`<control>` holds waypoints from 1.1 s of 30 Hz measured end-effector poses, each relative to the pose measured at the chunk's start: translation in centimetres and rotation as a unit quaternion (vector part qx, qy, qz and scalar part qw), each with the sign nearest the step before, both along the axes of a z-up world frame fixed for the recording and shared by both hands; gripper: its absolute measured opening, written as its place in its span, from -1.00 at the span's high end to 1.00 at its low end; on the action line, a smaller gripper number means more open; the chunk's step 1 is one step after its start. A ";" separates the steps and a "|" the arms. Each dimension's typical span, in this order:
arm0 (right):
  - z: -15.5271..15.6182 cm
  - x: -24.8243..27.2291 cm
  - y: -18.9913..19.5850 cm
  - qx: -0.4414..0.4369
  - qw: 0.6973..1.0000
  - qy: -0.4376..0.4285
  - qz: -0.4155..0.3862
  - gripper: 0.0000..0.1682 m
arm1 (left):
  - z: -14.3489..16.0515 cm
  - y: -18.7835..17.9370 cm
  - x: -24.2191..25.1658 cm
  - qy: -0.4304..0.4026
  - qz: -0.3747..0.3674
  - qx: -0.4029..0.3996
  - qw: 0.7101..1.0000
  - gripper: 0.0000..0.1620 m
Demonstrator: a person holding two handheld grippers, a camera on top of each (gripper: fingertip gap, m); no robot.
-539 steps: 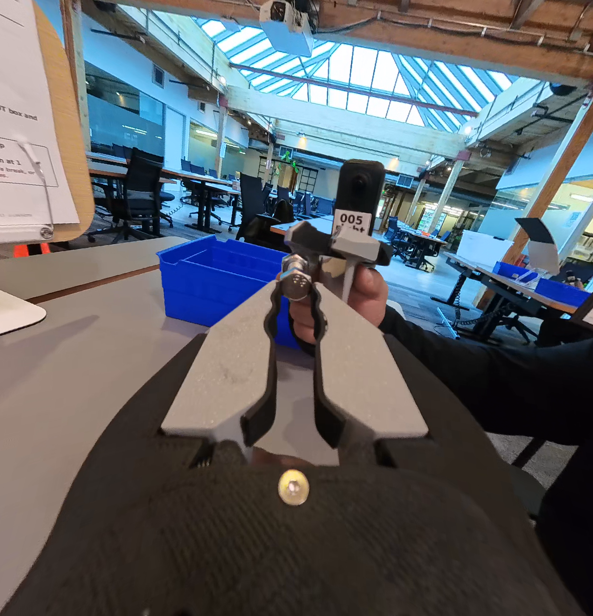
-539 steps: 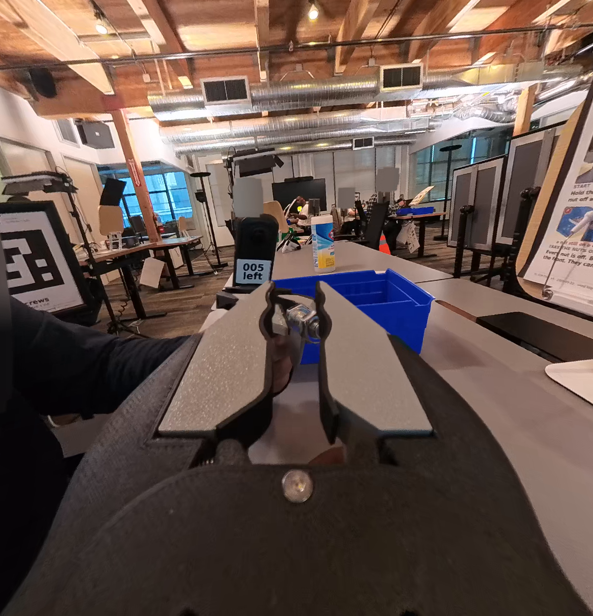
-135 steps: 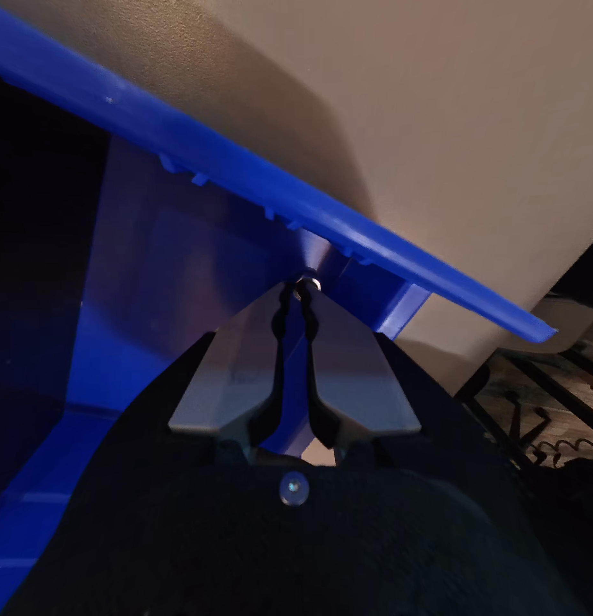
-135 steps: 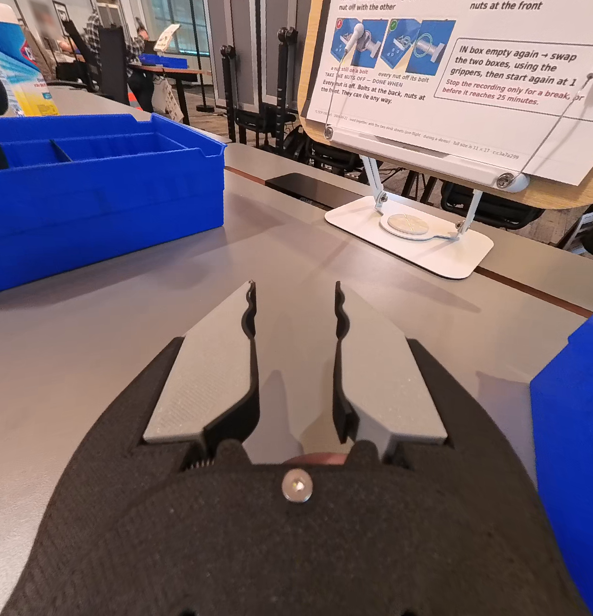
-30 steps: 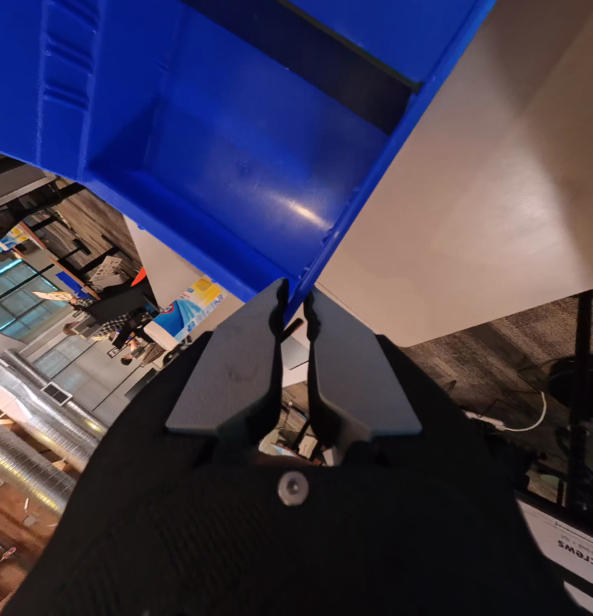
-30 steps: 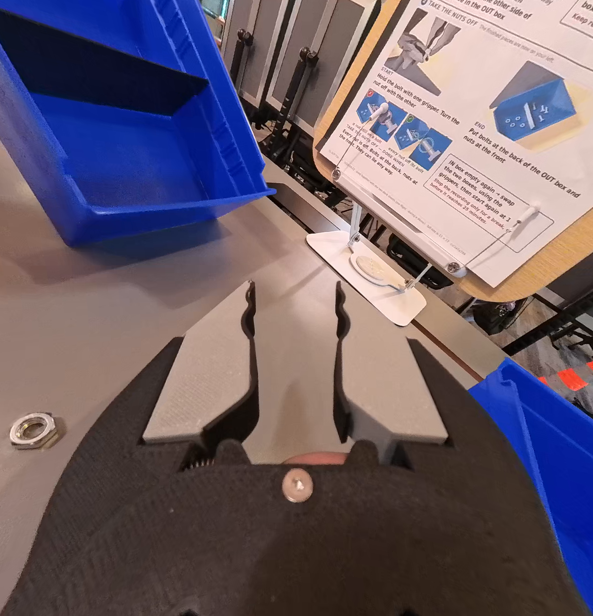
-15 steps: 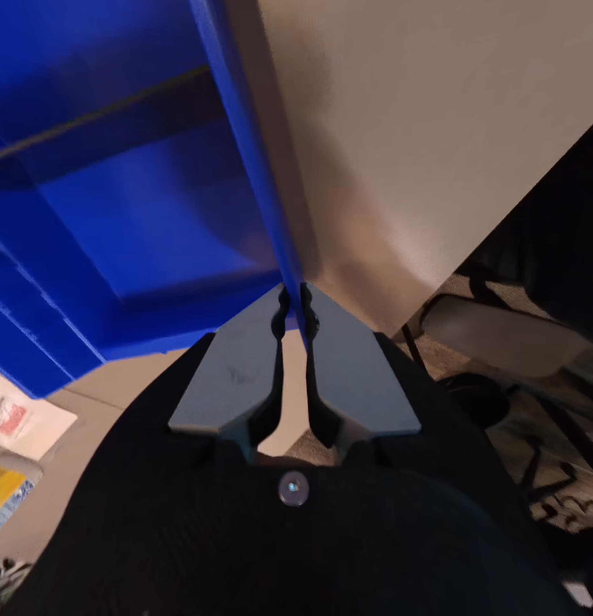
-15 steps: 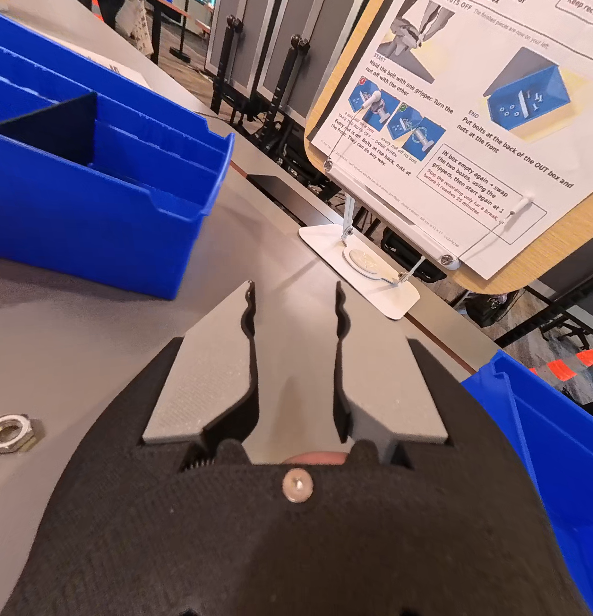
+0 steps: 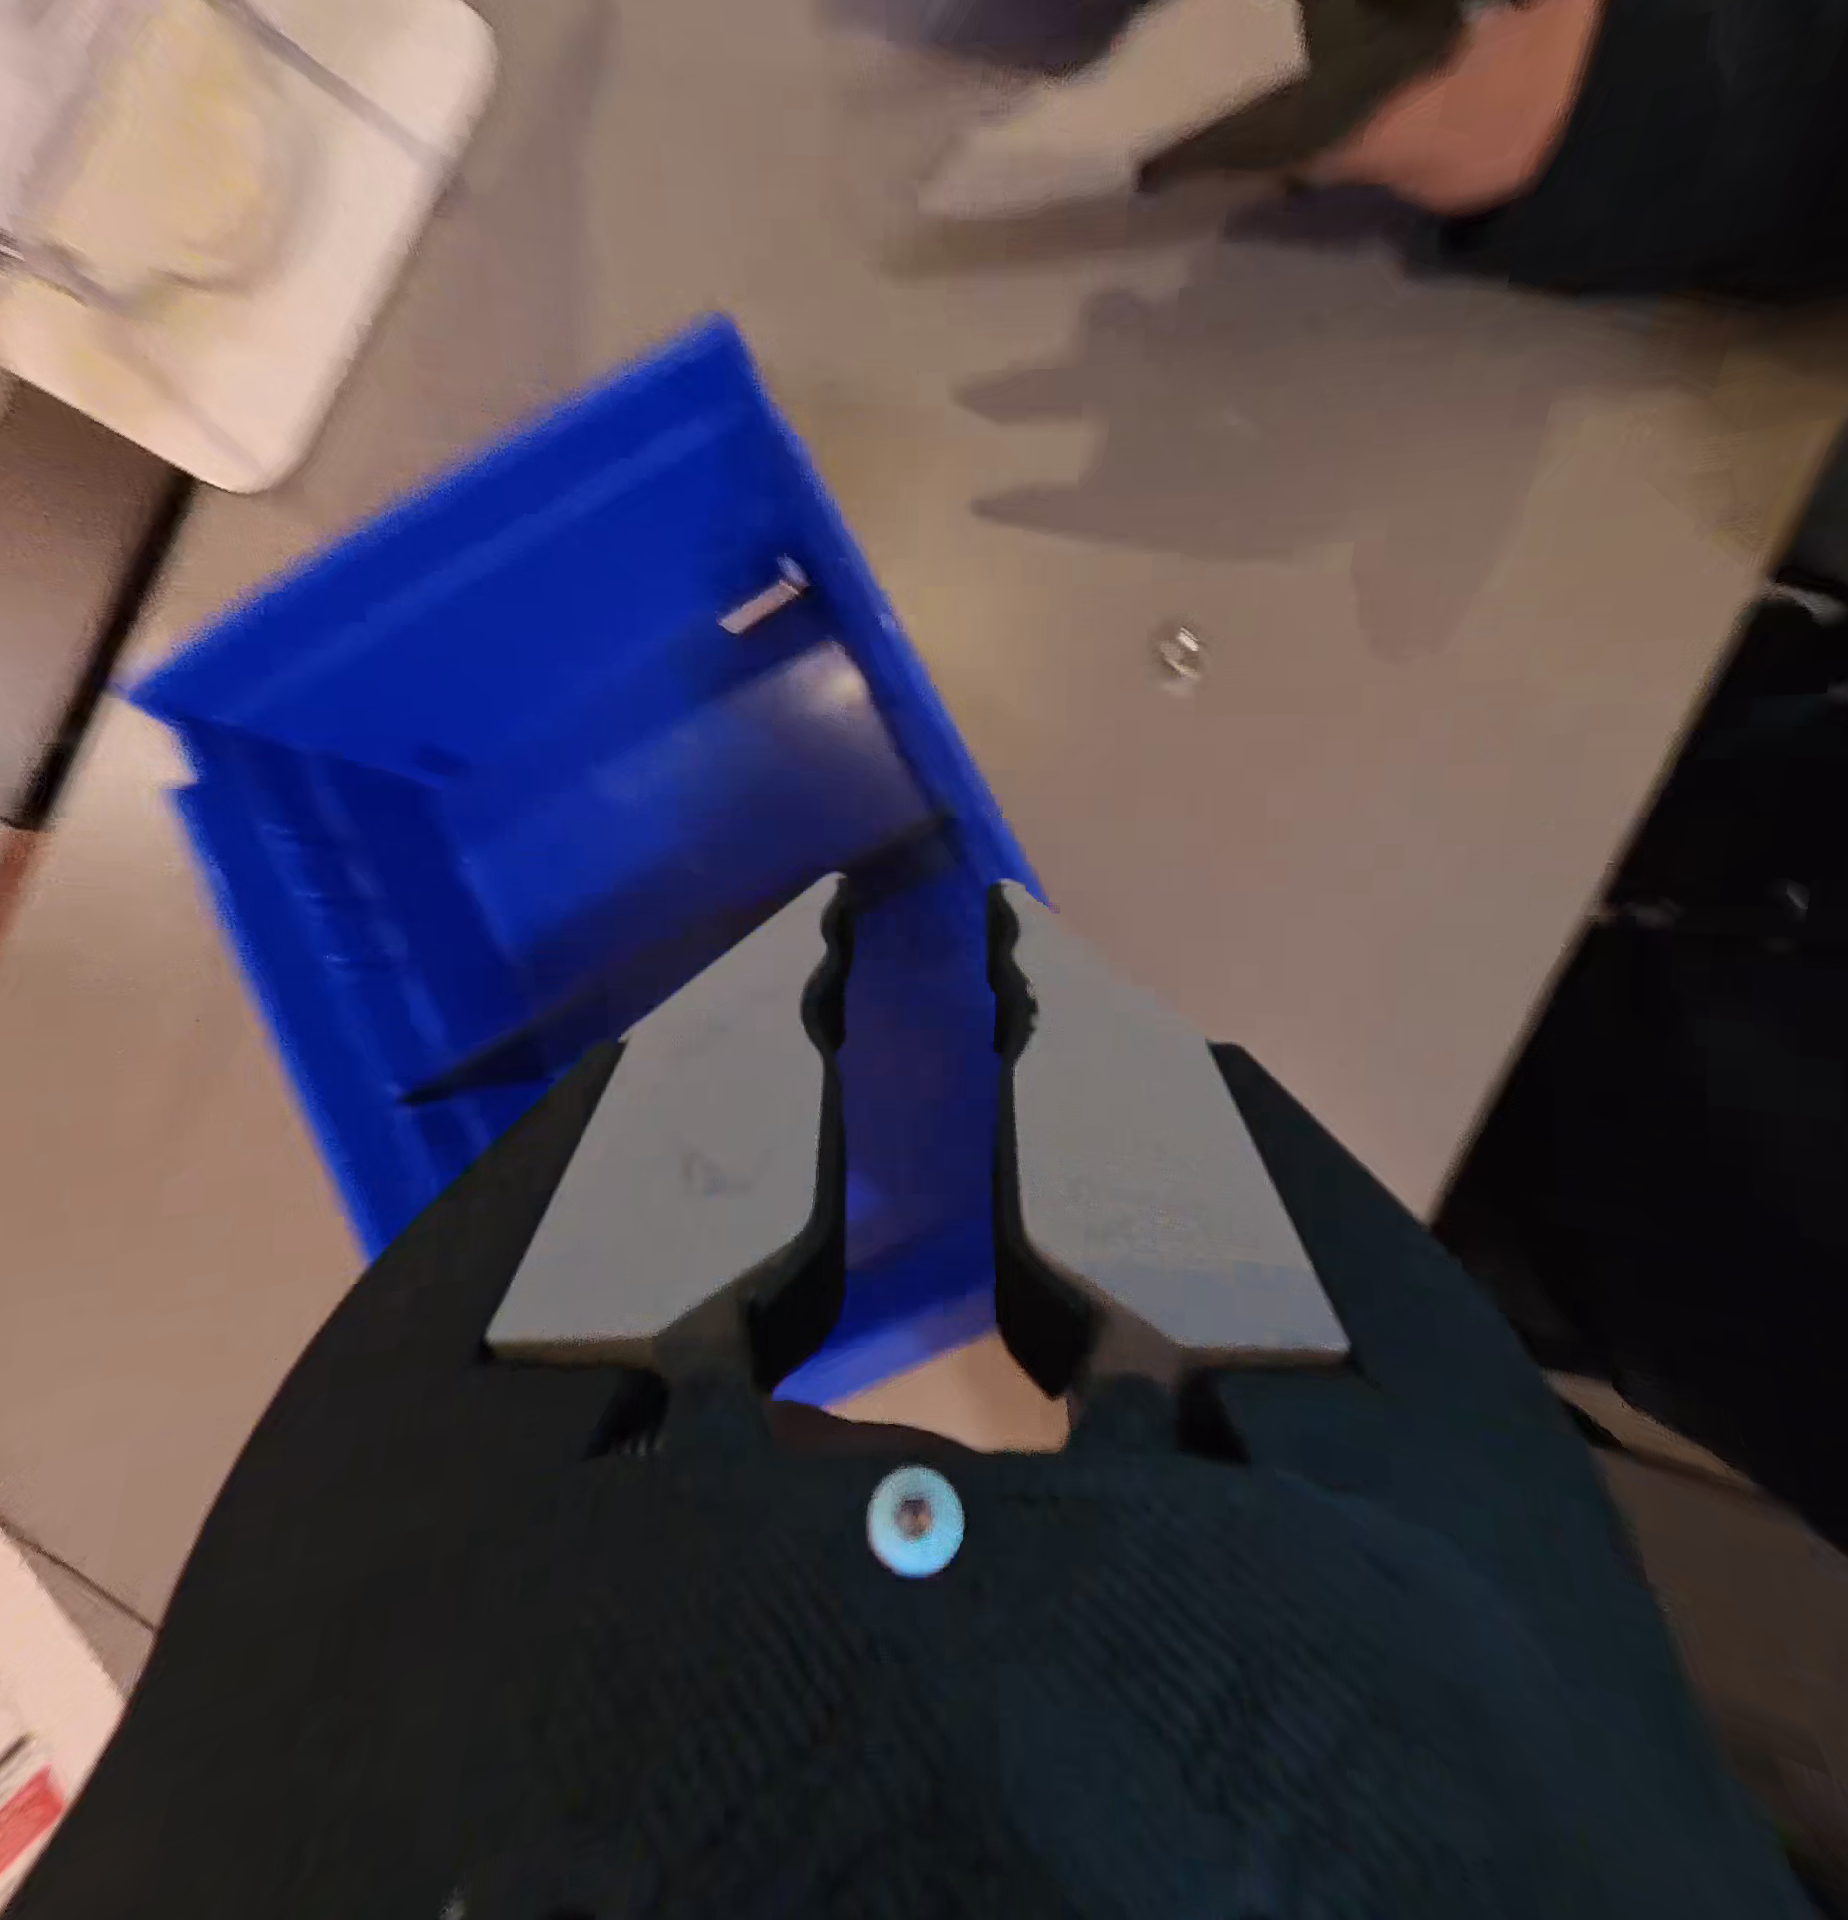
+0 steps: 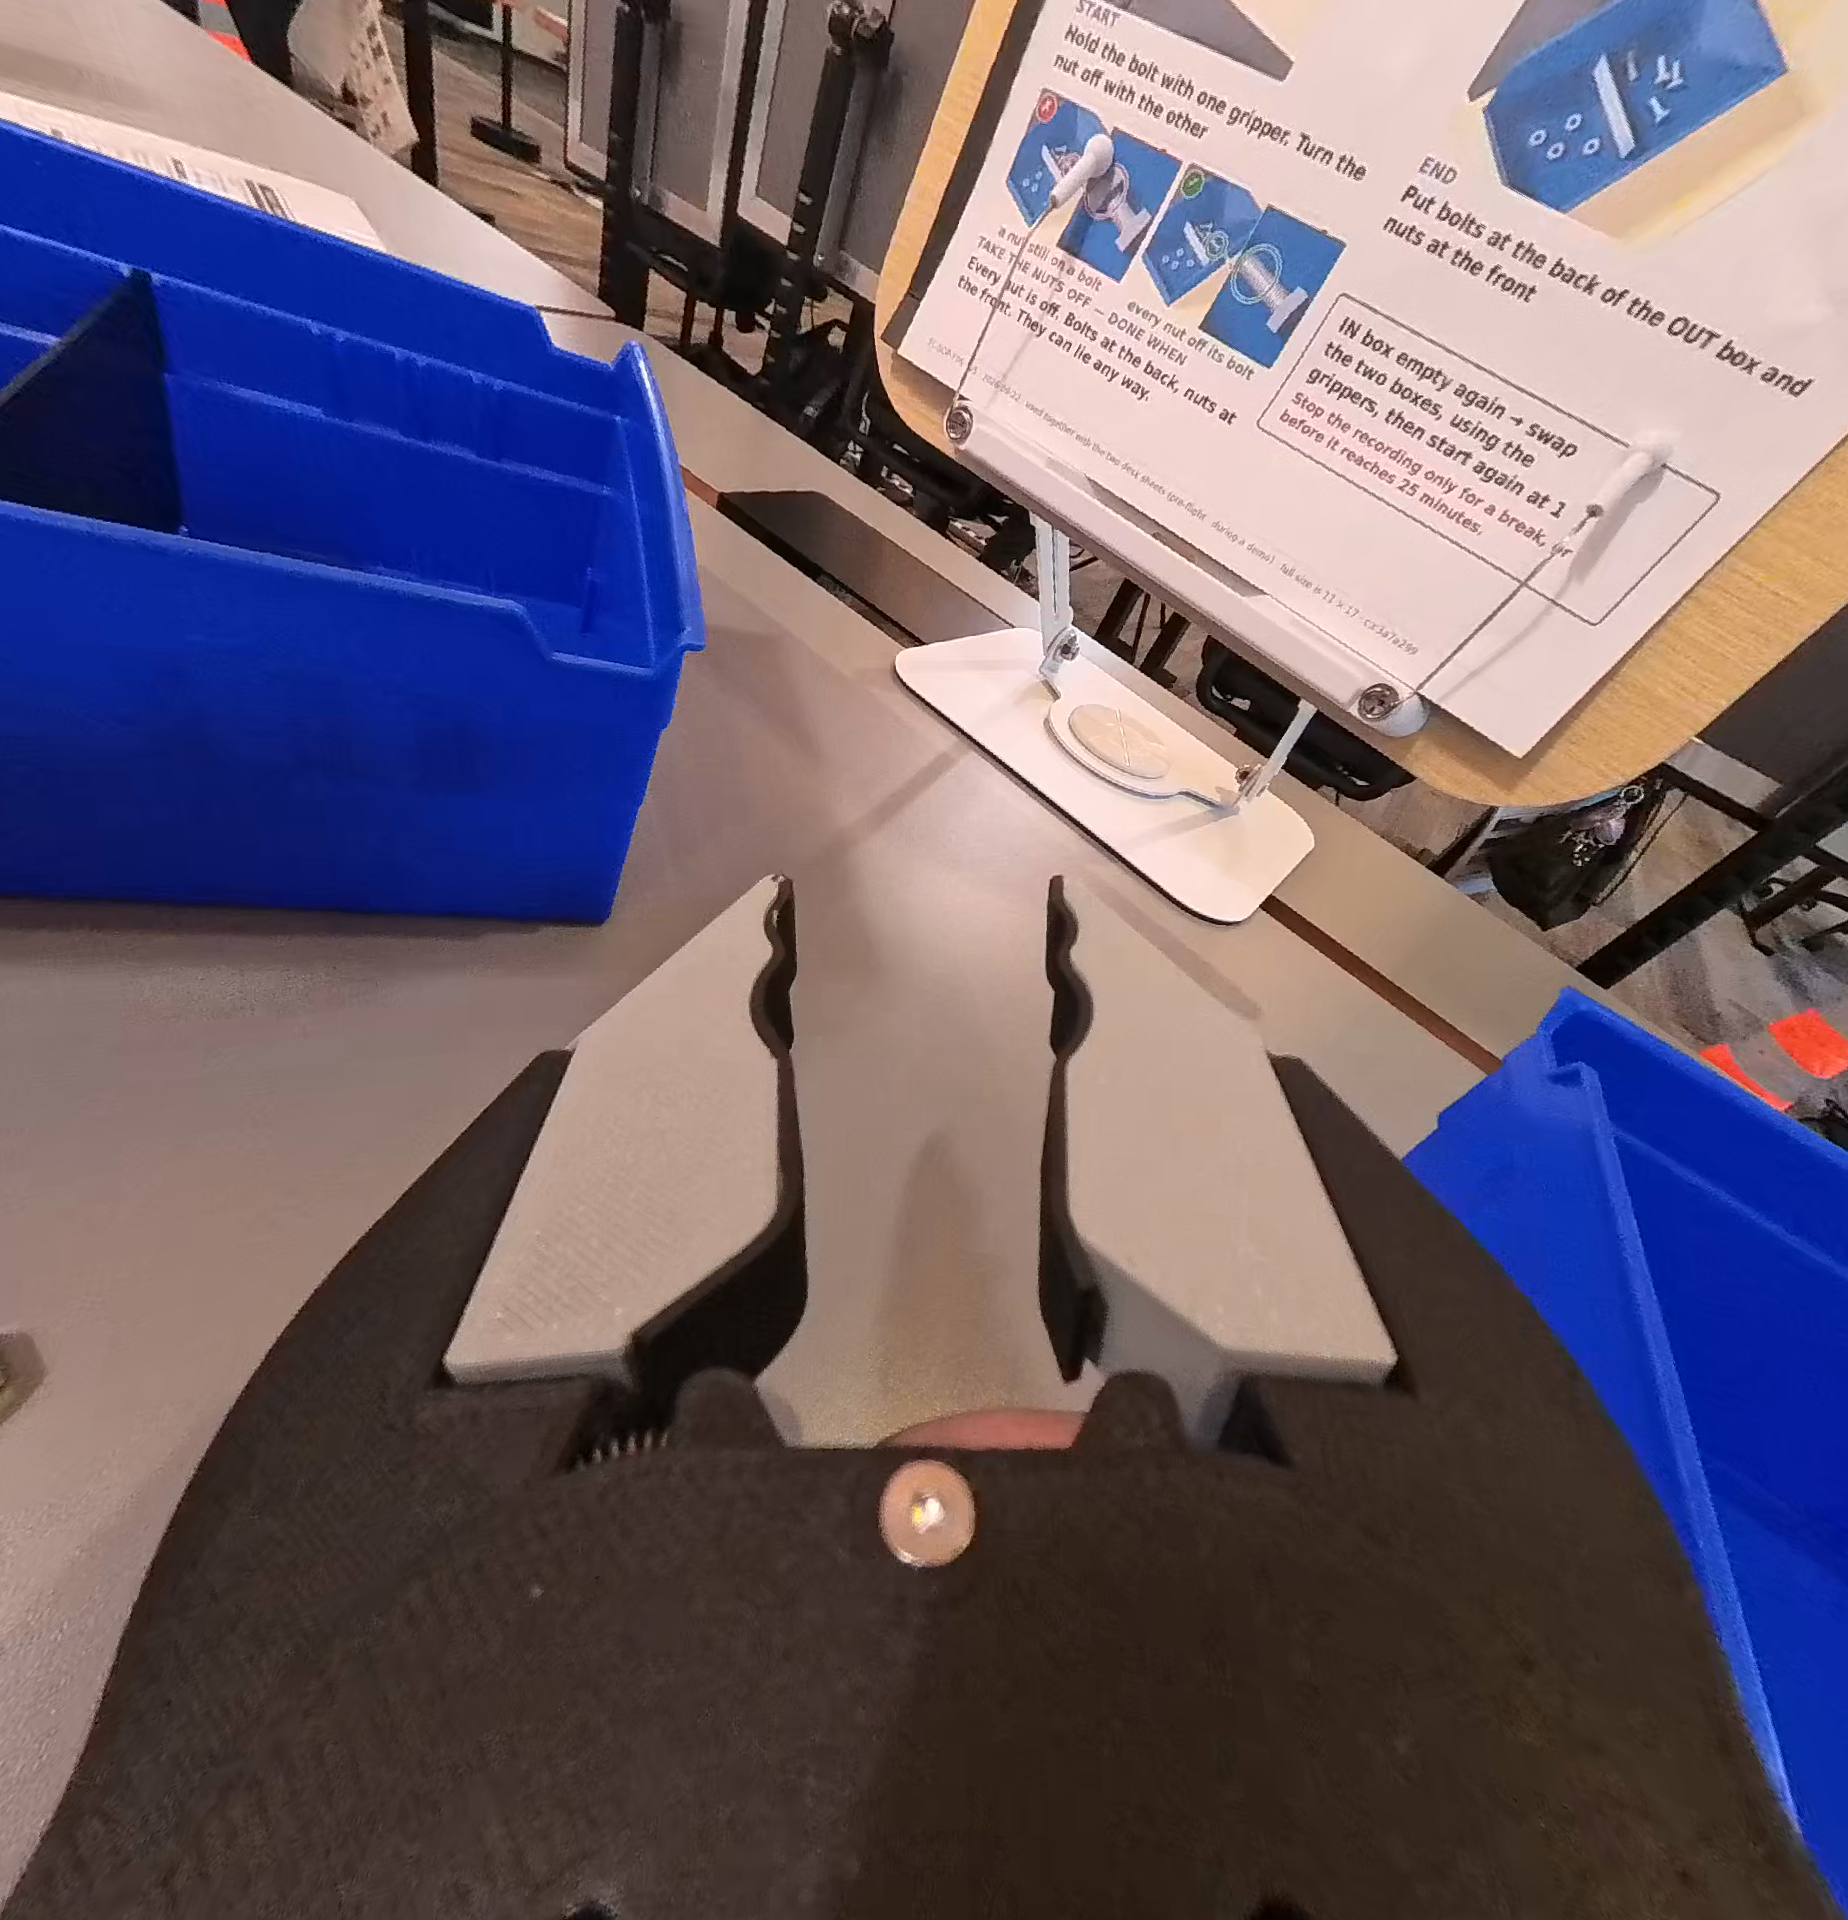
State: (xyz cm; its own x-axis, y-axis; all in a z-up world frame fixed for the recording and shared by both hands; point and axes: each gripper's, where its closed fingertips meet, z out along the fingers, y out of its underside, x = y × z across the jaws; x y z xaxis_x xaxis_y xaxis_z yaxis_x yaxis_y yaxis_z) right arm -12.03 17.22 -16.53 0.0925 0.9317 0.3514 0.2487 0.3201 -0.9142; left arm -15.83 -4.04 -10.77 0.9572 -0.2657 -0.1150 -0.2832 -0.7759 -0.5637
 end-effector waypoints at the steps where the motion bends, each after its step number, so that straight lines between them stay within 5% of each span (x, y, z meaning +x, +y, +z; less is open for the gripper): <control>1: 0.0 0.0 0.0 0.002 1.000 0.000 0.000 0.46 | 0.3 1.1 -1.0 0.008 0.008 0.012 1.000 0.70; 12: -0.1 0.1 0.0 -0.004 1.000 0.019 0.011 0.46 | -10.1 8.7 -5.1 0.028 -0.071 -0.113 0.991 0.58; 22: -0.1 -0.1 -0.2 -0.016 0.999 0.039 0.029 0.45 | -11.7 11.1 -4.9 0.007 -0.137 -0.107 0.985 0.54; 28: -0.5 -0.2 0.6 -0.030 0.999 0.037 0.017 0.46 | -13.1 13.2 -5.0 0.069 -0.184 -0.056 0.979 0.64; 32: -0.1 0.0 0.8 -0.046 0.998 0.048 0.018 0.46 | -15.3 13.1 -5.0 0.070 -0.197 -0.100 0.973 0.78; 33: 0.0 0.1 0.8 -0.047 0.997 0.049 0.019 0.46 | -15.3 13.4 -4.7 0.058 -0.196 -0.097 0.974 0.66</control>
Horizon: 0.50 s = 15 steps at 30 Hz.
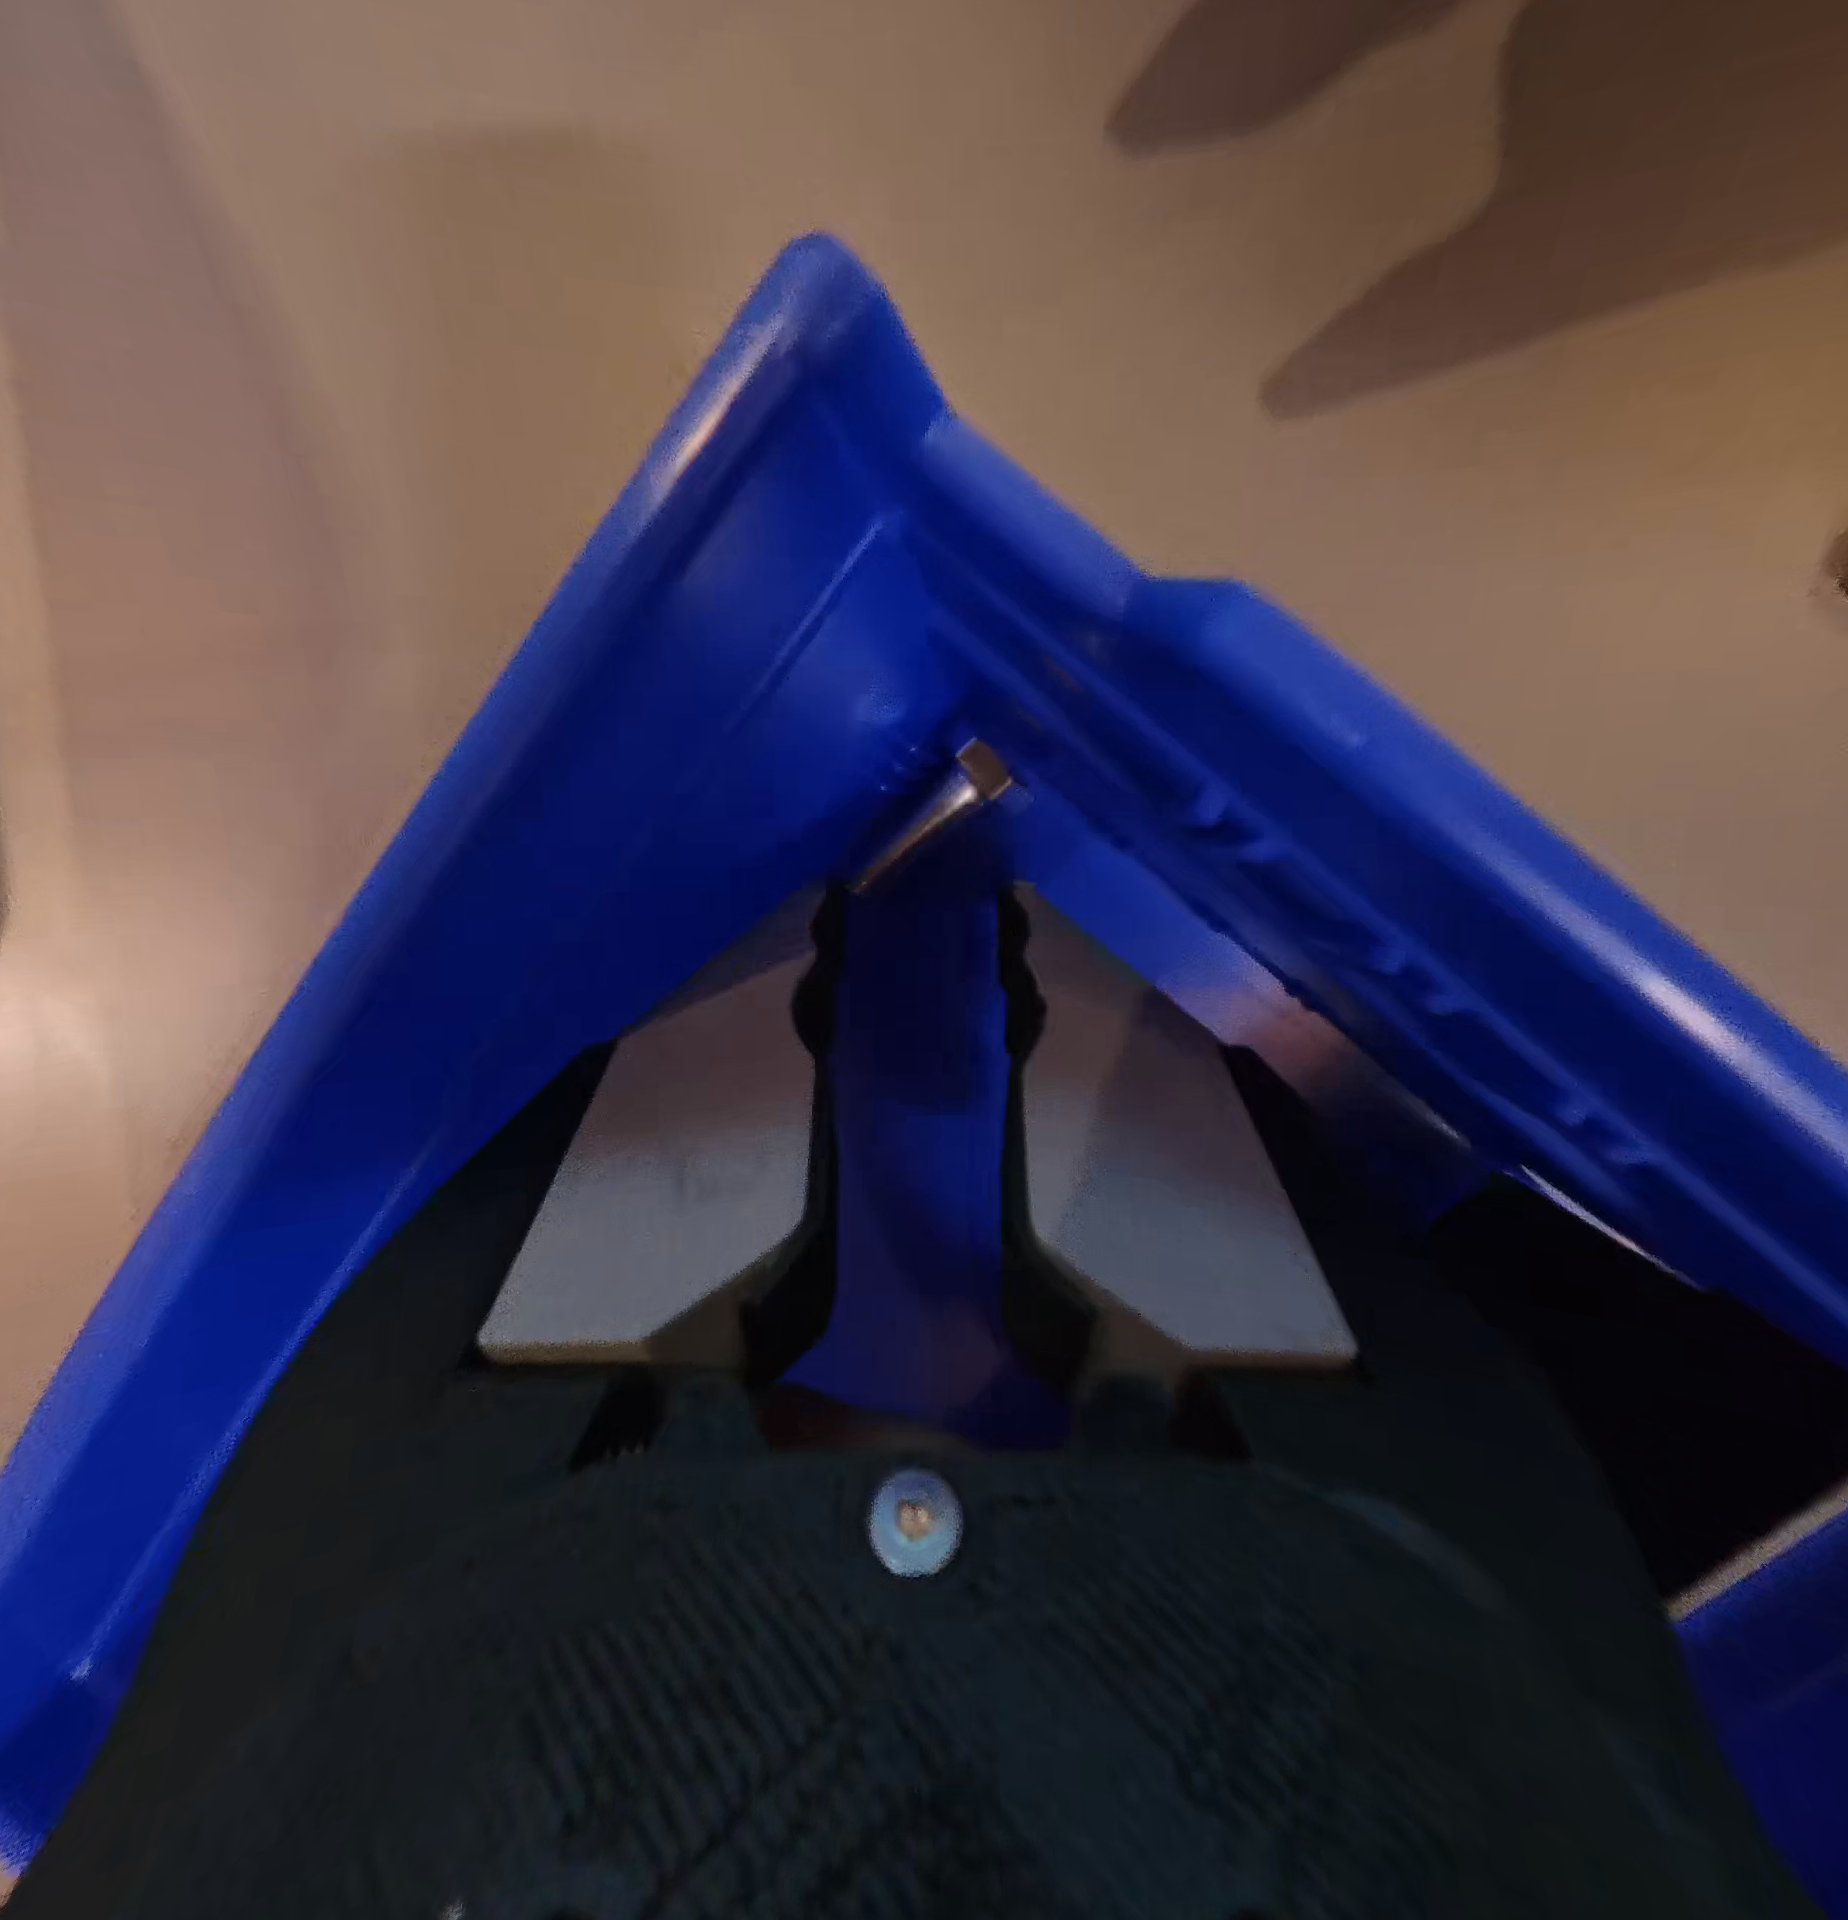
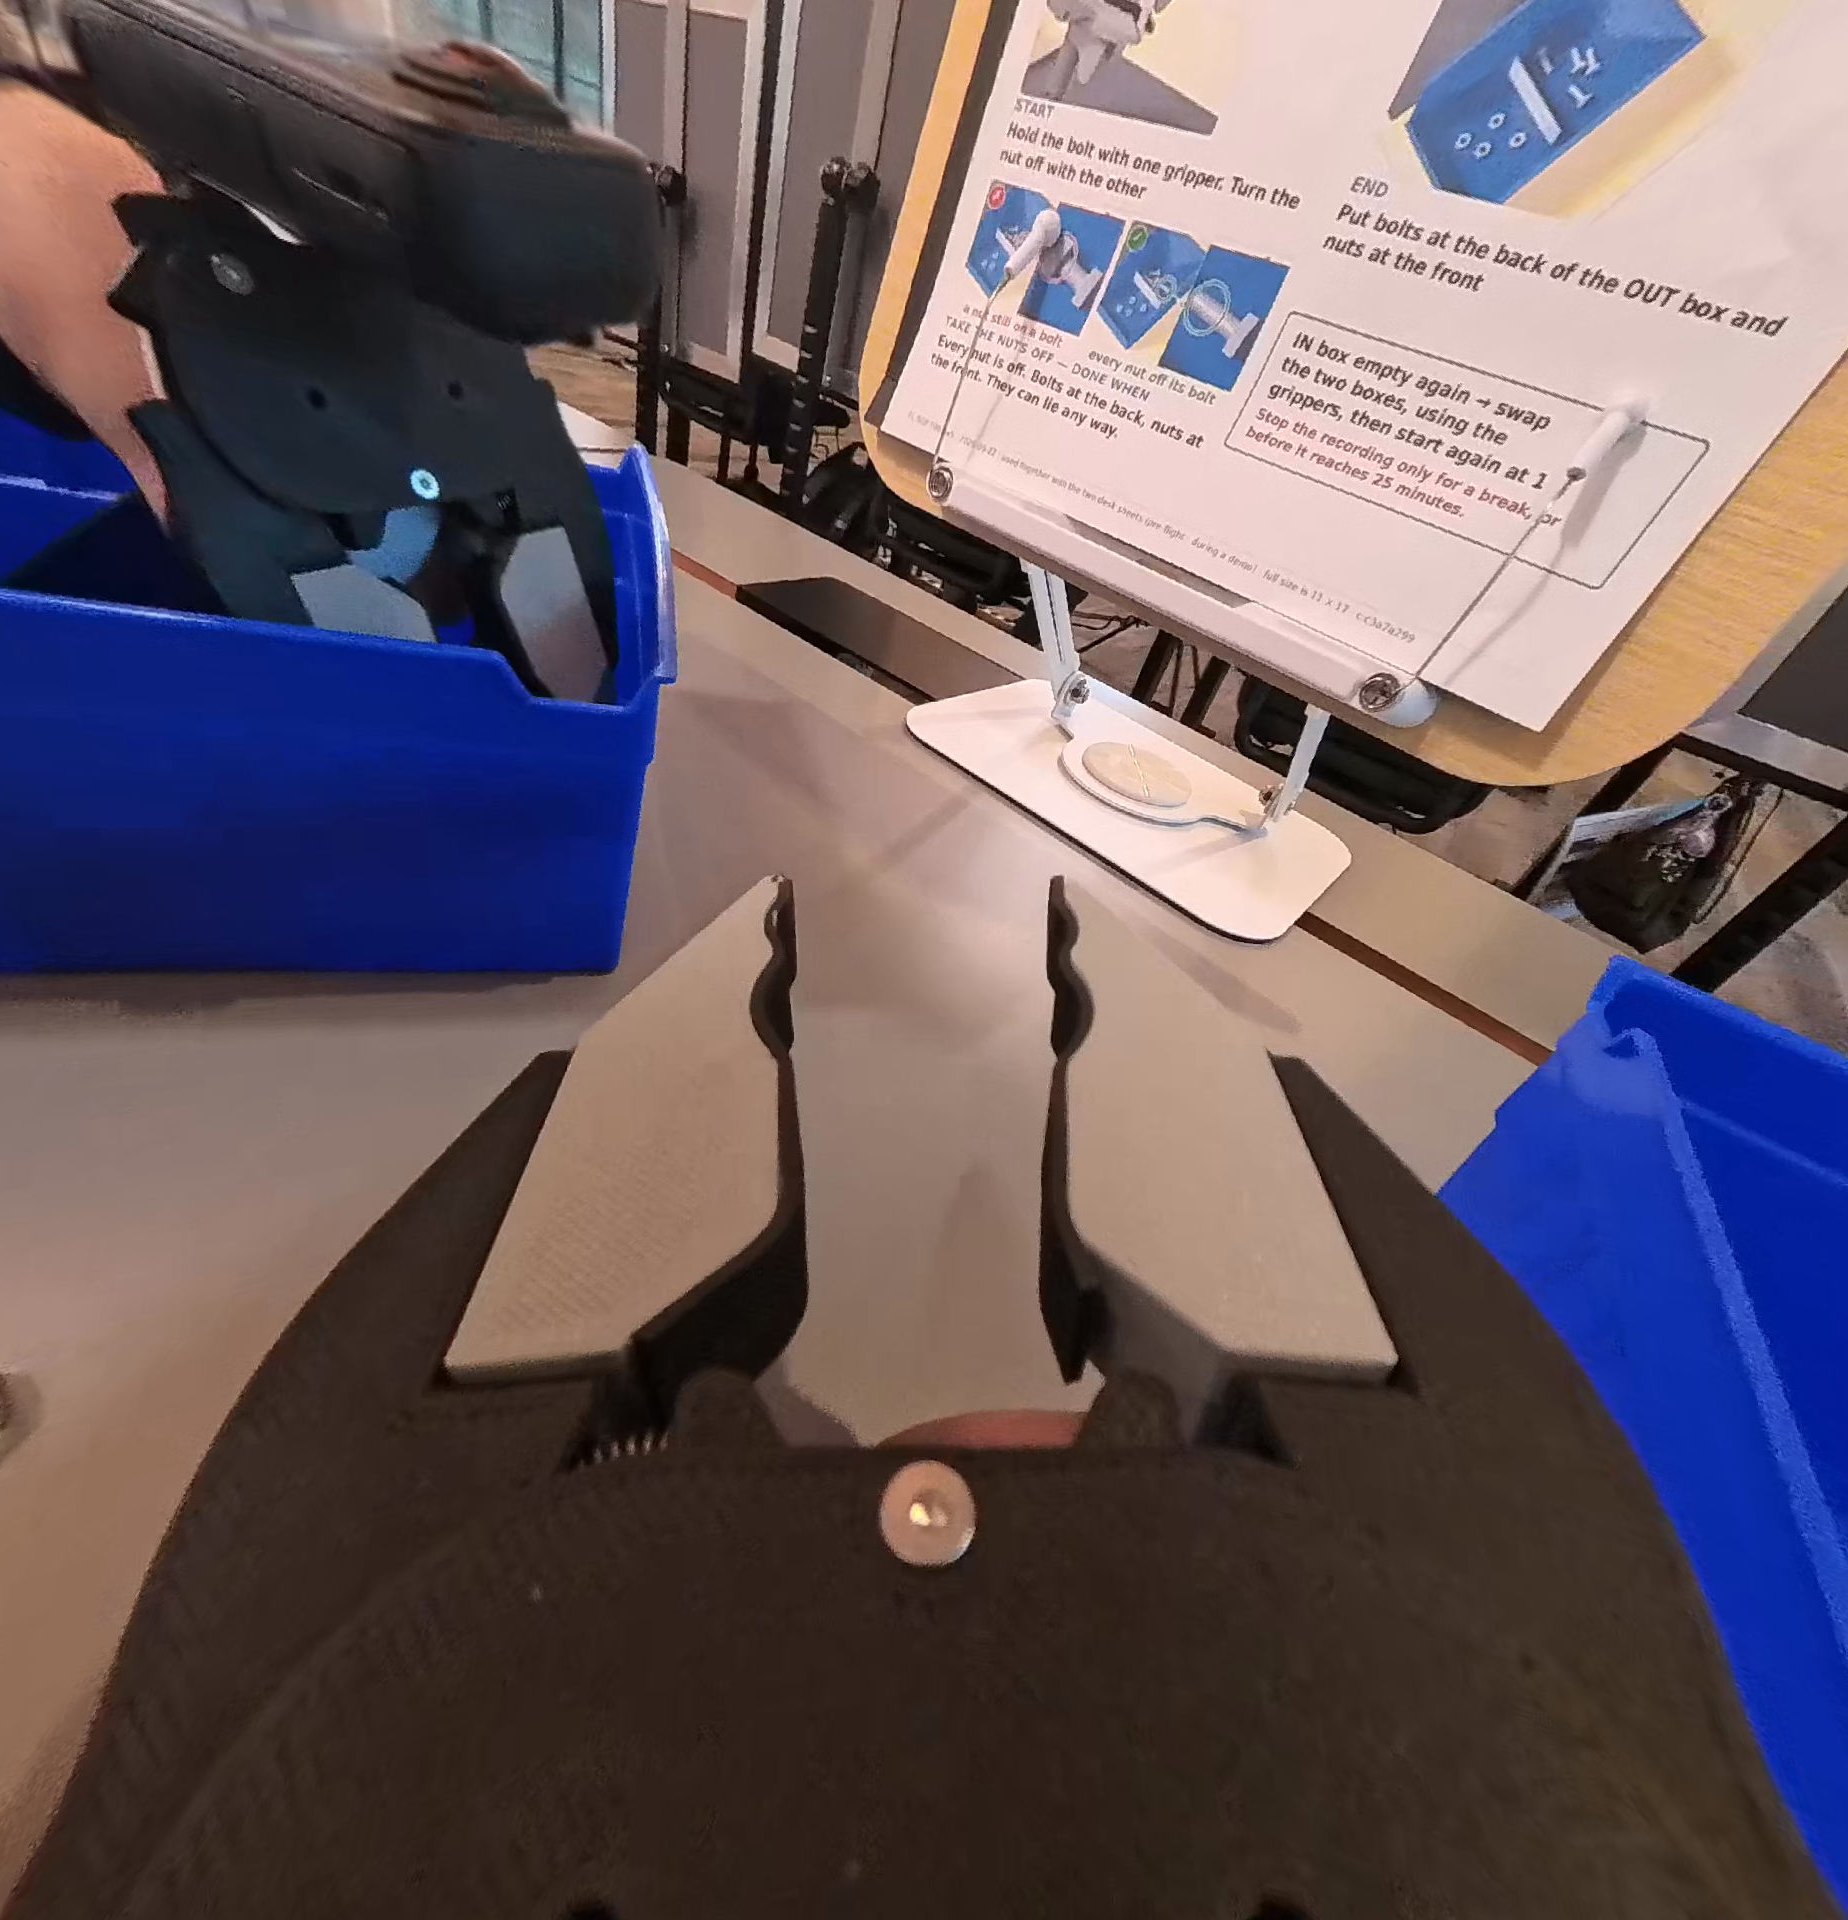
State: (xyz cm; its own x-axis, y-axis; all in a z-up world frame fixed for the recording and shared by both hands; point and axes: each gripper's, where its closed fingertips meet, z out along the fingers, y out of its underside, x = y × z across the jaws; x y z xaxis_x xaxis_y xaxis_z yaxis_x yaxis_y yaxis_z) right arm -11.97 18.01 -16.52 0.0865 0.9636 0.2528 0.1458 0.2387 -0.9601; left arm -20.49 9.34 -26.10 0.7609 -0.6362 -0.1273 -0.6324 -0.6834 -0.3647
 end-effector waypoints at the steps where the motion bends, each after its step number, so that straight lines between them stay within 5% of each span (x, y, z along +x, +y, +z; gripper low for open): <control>1: 0.1 0.1 0.0 0.001 1.000 0.001 0.001 0.46 | -0.1 0.0 0.0 0.002 0.001 -0.007 1.000 0.69; 6: 0.5 0.3 -0.7 0.007 1.000 0.006 0.012 0.46 | -0.3 0.4 -1.4 0.019 0.030 -0.015 0.999 1.00; 15: 0.8 0.3 -2.3 0.008 0.999 -0.003 0.035 0.46 | 1.9 -2.9 -4.5 0.007 0.117 -0.011 0.993 1.00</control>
State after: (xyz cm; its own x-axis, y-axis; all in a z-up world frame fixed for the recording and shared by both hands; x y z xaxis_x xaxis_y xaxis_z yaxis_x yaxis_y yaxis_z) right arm -11.67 15.70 -15.68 0.0169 0.9630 0.2690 0.1334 0.2645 -0.9551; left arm -25.02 6.43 -24.17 0.8861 -0.4457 -0.1272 -0.4611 -0.8195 -0.3403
